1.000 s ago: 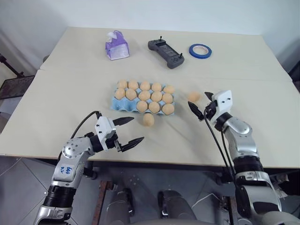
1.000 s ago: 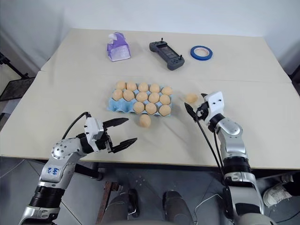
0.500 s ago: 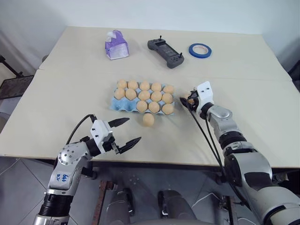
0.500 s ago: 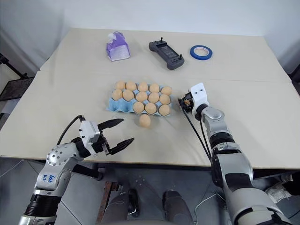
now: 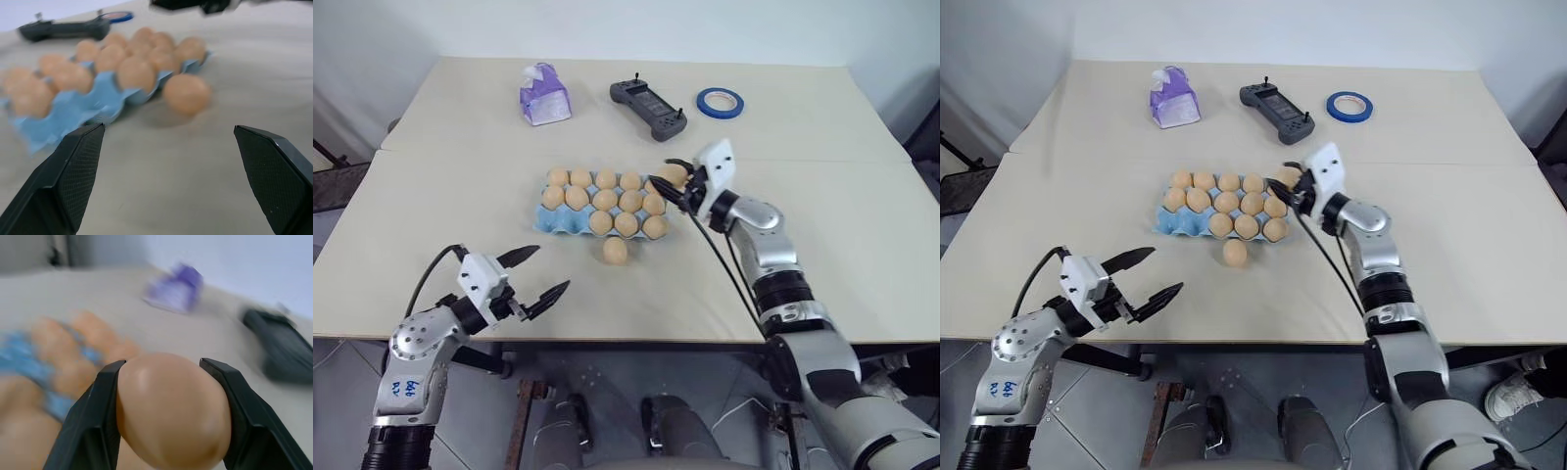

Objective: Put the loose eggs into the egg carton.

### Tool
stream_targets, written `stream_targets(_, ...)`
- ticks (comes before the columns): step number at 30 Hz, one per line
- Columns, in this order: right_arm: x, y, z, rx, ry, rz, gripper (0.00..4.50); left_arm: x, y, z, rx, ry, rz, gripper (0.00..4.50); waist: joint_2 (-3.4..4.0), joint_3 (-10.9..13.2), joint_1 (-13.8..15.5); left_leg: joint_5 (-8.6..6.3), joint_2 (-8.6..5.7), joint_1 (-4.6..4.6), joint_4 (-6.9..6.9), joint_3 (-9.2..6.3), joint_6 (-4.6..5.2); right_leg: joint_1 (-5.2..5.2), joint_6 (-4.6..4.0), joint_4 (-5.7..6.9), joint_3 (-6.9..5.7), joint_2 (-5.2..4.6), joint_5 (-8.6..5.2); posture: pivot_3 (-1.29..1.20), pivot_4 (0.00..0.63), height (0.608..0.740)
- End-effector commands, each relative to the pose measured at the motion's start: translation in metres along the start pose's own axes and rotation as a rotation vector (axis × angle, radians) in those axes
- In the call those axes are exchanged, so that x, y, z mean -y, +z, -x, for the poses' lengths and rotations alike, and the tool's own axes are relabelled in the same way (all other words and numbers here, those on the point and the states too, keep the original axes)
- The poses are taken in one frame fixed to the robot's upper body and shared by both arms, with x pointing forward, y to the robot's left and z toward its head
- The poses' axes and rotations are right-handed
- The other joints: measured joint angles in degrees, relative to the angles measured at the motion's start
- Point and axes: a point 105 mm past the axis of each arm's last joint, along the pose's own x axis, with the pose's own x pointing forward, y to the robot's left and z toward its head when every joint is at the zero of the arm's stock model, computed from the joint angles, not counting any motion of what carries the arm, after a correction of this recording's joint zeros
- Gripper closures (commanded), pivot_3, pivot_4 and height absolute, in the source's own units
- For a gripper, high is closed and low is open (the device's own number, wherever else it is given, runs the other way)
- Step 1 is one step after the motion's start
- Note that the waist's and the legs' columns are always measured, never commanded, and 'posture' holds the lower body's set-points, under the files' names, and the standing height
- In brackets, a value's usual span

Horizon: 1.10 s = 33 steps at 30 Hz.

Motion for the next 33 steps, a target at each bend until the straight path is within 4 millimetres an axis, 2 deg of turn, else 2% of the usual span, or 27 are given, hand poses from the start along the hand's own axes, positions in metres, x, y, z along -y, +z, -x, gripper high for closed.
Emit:
stream_targets(1,-0.038,0.012,-0.021,0.007,0.105,0.059,2.4,-0.012,0.002,0.014,0.017,0.082,-0.002,0.0,0.0,0.0,0.0,-0.01,-0.02,-0.02,0.0,0.0,-0.01,-0.02,0.0,0.0,-0.01,-0.04,0.0,0.0,0.15,0.74)
stream_targets(3,-0.055,0.01,-0.037,-0.009,0.129,0.064,2.4,-0.013,0.0,0.018,0.013,0.109,0.007,0.0,-0.01,0.0,0.0,-0.01,-0.03,-0.08,0.0,0.0,-0.02,-0.07,-0.01,0.0,-0.03,-0.09,0.0,0.0,0.15,0.74)
stream_targets(7,-0.073,0.006,-0.062,-0.035,0.128,0.052,2.4,-0.01,0.0,0.02,0.016,0.12,0.012,0.0,-0.01,0.0,0.0,0.01,-0.04,-0.36,-0.06,0.05,-0.07,-0.38,-0.03,0.03,-0.04,-0.14,0.0,0.0,0.15,0.74)
stream_targets(13,-0.101,-0.001,-0.081,-0.069,0.185,0.047,2.4,-0.003,0.001,0.019,0.023,0.128,0.018,0.0,-0.05,0.0,0.0,0.02,-0.05,-0.66,-0.15,0.17,-0.1,-0.75,-0.06,0.02,-0.01,-0.13,-0.02,0.0,0.15,0.74)
stream_targets(15,-0.106,-0.004,-0.085,-0.084,0.193,0.058,1.73,-0.002,0.002,0.018,0.027,0.128,0.017,0.0,-0.05,0.0,-0.1,0.02,-0.05,-0.66,-0.15,0.19,-0.09,-0.76,-0.06,0.02,0.0,-0.12,-0.02,0.0,0.15,0.74)
stream_targets(16,-0.106,-0.005,-0.086,-0.087,0.19,0.059,1.54,-0.002,0.002,0.017,0.029,0.128,0.016,0.0,-0.05,0.0,-0.1,0.02,-0.05,-0.65,-0.14,0.2,-0.09,-0.76,-0.06,0.03,0.01,-0.12,-0.02,0.0,0.15,0.74)
stream_targets(20,-0.097,-0.001,-0.087,-0.074,0.163,0.049,0.19,-0.002,0.006,0.015,0.038,0.128,0.01,0.0,-0.06,0.0,-0.2,0.03,-0.04,-0.59,-0.09,0.21,-0.1,-0.75,-0.06,0.11,0.04,-0.13,-0.02,0.0,0.15,0.74)
stream_targets(22,-0.094,0.005,-0.085,-0.048,0.171,0.054,0.03,-0.001,0.007,0.015,0.04,0.125,0.01,0.0,-0.06,0.0,-0.2,0.03,-0.04,-0.58,-0.1,0.2,-0.11,-0.75,-0.06,0.13,0.04,-0.13,-0.02,0.0,0.15,0.74)
stream_targets(25,-0.086,0.02,-0.07,0.026,0.201,0.067,0.03,0.001,0.007,0.013,0.04,0.112,0.009,0.0,-0.06,0.0,-0.1,0.03,-0.04,-0.63,-0.15,0.2,-0.11,-0.79,-0.07,0.09,0.04,-0.13,-0.02,0.0,0.15,0.74)
stream_targets(27,-0.081,0.028,-0.051,0.082,0.225,0.06,0.03,0.002,0.007,0.012,0.039,0.105,0.009,0.0,-0.07,0.0,0.1,0.01,-0.04,-0.65,-0.18,0.21,-0.1,-0.79,-0.07,0.04,0.03,-0.13,-0.02,0.0,0.15,0.74)
stream_targets(30,-0.071,0.022,0.002,0.108,0.296,0.079,0.03,0.003,0.005,0.01,0.03,0.079,0.009,0.0,-0.13,-0.1,0.9,-0.01,-0.05,-0.67,-0.21,0.18,-0.07,-0.74,-0.06,-0.05,-0.02,-0.14,-0.03,0.0,0.15,0.74)
stream_targets(33,-0.059,0.012,0.041,0.088,0.288,0.082,0.03,0.004,0.004,0.01,0.022,0.056,0.014,0.0,-0.13,-0.1,1.5,-0.1,-0.07,-0.65,-0.14,0.22,-0.01,-0.66,-0.05,-0.17,0.01,-0.15,-0.02,0.0,0.15,0.74)
